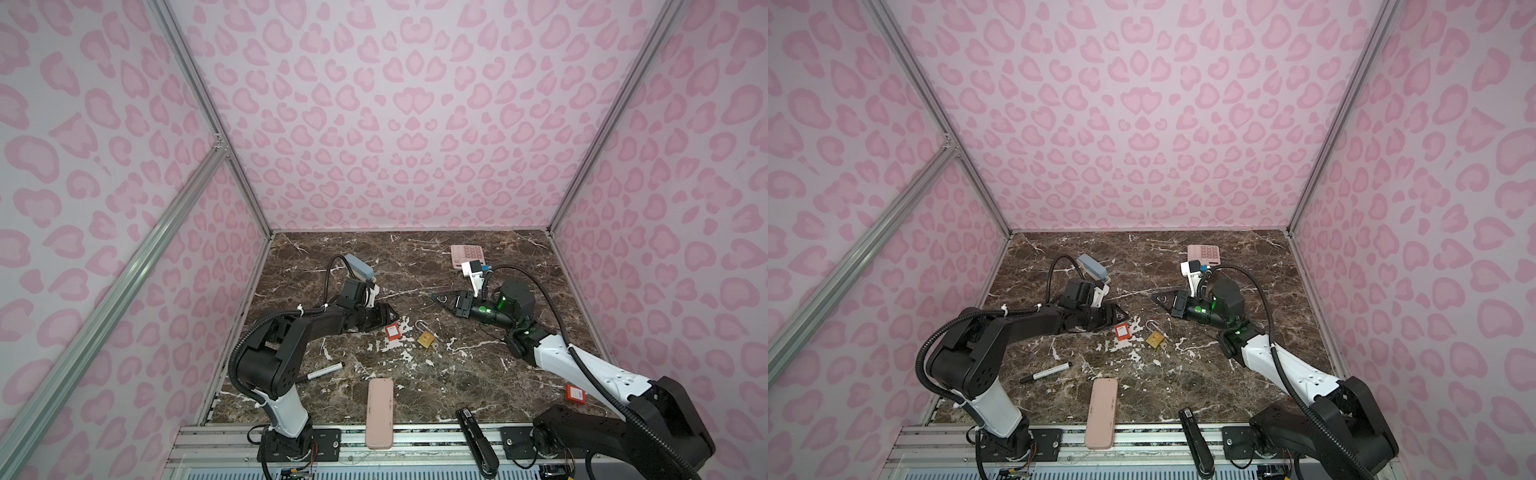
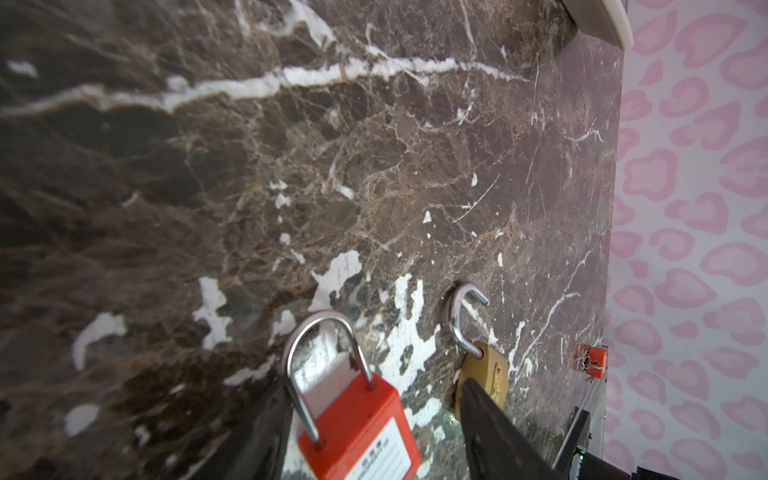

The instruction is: Lock with the key

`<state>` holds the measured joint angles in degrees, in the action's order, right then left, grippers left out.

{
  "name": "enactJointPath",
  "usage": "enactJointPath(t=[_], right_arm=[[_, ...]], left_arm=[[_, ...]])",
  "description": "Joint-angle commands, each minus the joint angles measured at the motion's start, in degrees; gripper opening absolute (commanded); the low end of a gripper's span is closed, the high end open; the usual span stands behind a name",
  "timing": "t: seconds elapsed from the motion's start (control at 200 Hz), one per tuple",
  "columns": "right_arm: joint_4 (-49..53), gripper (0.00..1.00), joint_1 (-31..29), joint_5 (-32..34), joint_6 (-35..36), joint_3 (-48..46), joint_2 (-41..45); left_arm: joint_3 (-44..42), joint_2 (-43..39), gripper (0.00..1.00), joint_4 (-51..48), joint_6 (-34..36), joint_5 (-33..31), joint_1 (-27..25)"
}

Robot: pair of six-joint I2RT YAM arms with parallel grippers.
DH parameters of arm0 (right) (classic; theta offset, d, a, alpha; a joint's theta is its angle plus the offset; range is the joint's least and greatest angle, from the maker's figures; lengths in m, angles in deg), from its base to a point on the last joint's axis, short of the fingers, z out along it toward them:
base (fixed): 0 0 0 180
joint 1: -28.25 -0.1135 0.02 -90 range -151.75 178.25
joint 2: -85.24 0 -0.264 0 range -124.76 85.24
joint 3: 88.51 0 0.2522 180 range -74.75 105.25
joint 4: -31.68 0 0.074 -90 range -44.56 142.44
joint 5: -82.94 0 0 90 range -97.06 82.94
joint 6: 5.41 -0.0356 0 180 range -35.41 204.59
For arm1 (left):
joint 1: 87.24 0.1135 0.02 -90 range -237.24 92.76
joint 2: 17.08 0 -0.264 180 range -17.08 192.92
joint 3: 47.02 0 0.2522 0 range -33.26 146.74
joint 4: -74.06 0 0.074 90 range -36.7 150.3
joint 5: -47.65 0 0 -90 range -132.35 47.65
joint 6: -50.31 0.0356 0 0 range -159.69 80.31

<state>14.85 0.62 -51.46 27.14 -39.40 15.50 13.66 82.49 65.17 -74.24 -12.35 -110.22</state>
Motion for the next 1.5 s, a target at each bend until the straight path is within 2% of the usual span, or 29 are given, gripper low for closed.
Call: enactJointPath(t=[0.0, 0.56, 0.79, 0.945, 1.01, 1.225, 1.35, 1.495], right_arm=[[-1.2, 0.0, -0.2, 3.8, -0.2, -1.5, -0.2], [-0.1, 0.0, -0.6, 10.5, -0.6, -5.4, 1.0], [1.3, 0.0, -6.9, 22.8, -3.1, -6.7, -2.0], [0.1, 0.0, -15.6, 39.6, -8.8, -8.7, -2.6], [1.1, 0.0, -18.5, 44.1, -9.7, -8.3, -3.3], [-5.1, 0.0, -21.4, 51.2, -16.5, -9.8, -7.0], [-4.2, 0.0, -22.2, 51.3, -17.3, -7.1, -11.4], [-12.1, 0.0, -22.9, 53.3, -21.8, -7.6, -16.9]], left_arm=[[0.4, 0.5, 0.66, 1.2, -0.5, 1.6, 0.0], [2.5, 0.7, 0.66, 0.8, -0.5, 2.6, -0.5], [2.4, -2.1, 0.67, -0.3, 1.1, 1.9, -0.4], [1.9, -5.4, 0.67, -2.3, 2.4, -0.4, 0.1], [1.1, -7.4, 0.67, -2.4, 2.5, -1.1, 0.4], [-3.5, -16.4, 0.68, -3.2, 1.6, -2.9, 0.9], [-7.4, -21.4, 0.68, -2.0, -0.4, -3.2, 0.9], [-11.8, -26.2, 0.69, -0.5, -2.3, -3.4, 1.0]])
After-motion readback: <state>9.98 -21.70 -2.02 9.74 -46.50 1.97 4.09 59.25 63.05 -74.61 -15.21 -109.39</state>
